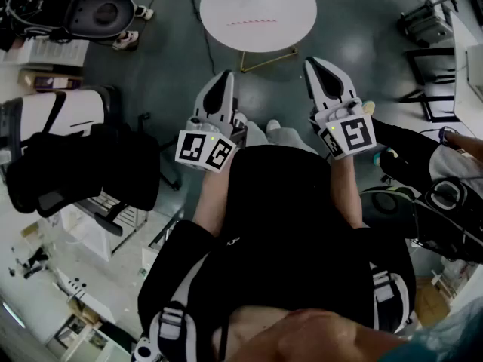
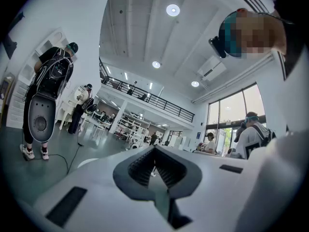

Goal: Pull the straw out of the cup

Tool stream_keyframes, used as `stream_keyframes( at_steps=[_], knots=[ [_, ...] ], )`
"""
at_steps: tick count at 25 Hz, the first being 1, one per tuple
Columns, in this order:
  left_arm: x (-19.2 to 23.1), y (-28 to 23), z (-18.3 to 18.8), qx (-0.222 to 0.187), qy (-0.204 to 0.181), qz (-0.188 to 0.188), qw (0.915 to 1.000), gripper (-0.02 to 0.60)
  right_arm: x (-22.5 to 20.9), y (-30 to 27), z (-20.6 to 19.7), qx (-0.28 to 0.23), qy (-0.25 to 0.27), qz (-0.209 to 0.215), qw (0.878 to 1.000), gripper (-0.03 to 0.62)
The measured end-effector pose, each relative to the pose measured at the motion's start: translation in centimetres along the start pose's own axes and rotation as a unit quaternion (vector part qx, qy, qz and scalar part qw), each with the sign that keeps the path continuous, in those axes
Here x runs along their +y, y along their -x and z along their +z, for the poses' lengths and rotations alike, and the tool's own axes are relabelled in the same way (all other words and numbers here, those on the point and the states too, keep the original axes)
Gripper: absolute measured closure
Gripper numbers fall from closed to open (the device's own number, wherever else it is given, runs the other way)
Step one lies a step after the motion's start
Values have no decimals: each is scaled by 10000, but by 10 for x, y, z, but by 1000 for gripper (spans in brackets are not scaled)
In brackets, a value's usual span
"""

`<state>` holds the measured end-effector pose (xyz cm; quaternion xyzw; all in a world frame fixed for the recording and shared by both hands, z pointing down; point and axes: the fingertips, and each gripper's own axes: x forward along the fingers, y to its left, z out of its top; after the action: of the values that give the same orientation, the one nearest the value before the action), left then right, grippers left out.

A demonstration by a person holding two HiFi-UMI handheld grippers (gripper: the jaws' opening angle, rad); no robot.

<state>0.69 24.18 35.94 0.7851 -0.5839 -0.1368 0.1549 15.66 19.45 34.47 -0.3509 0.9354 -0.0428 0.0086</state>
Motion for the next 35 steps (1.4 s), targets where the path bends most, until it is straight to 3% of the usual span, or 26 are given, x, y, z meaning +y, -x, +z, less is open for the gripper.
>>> stream_keyframes(
  at_steps=[11, 22, 35],
  knots=[
    [4, 4, 2, -10, -10, 39, 10000, 572, -10, -4, 1, -131, -219, -194, 9995, 579],
    [37, 32, 18, -349, -101, 626, 9974, 572, 11, -26, 1, -212, -123, 190, 9995, 579],
    [43, 0, 25, -435, -136, 404, 9981, 572, -19, -26, 5, -195, 54, -99, 9997, 579]
  ],
)
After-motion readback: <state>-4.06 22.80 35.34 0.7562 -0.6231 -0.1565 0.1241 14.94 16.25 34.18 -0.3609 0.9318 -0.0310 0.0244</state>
